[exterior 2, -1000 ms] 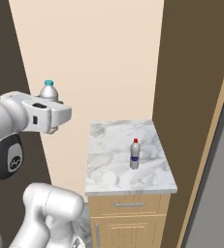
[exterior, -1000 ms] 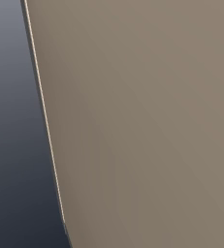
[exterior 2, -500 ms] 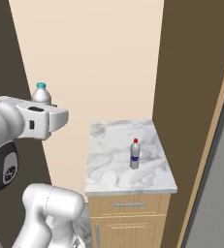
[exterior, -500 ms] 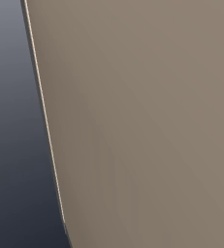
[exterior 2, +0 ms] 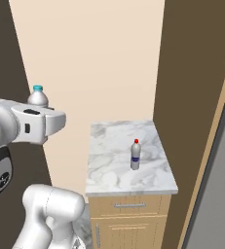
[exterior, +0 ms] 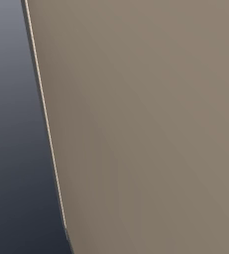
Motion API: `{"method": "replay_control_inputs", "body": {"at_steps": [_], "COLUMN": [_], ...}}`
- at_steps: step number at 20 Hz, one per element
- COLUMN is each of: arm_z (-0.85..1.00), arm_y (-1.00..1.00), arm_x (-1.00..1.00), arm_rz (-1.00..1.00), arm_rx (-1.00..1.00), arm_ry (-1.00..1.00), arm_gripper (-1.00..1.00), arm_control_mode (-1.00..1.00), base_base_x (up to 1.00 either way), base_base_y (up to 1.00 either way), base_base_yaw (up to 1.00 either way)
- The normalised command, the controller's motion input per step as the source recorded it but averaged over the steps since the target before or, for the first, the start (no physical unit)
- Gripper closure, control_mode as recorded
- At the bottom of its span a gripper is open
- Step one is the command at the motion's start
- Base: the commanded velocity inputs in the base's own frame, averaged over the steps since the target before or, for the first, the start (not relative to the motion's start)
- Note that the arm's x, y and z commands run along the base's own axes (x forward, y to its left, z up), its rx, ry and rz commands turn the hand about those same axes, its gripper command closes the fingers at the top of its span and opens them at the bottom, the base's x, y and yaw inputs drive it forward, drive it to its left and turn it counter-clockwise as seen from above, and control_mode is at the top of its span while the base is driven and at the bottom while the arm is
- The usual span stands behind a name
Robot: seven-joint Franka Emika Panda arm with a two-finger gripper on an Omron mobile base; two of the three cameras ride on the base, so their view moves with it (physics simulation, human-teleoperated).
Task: Take the bottled waters from the counter and place them in the freezer to freeze. Close the freezer door after placing the bottles.
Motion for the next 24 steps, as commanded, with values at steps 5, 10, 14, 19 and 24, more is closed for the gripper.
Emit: {"method": "replay_control_inputs", "body": {"at_steps": [5, 10, 14, 19, 24], "arm_z": [-0.02, -0.04, 0.00, 0.00, 0.00], "arm_y": [0.00, 0.00, 0.00, 0.00, 0.00], "arm_x": [0.00, -0.10, 0.00, 0.00, 0.00], "arm_rz": [0.00, 0.00, 0.00, 0.00, 0.00], "arm_rx": [0.00, 0.00, 0.00, 0.00, 0.00], "arm_ry": [0.00, 0.00, 0.00, 0.00, 0.00], "arm_gripper": [1.00, 1.00, 1.00, 1.00, 1.00], "arm_control_mode": [-1.00, -1.00, 1.00, 1.00, 1.00], "base_base_x": [0.00, 0.00, -0.63, -0.93, -0.71], "base_base_y": [0.00, 0.00, 0.00, -0.02, -0.20], "base_base_yaw": [0.00, 0.00, -0.03, -0.12, -0.16]}}
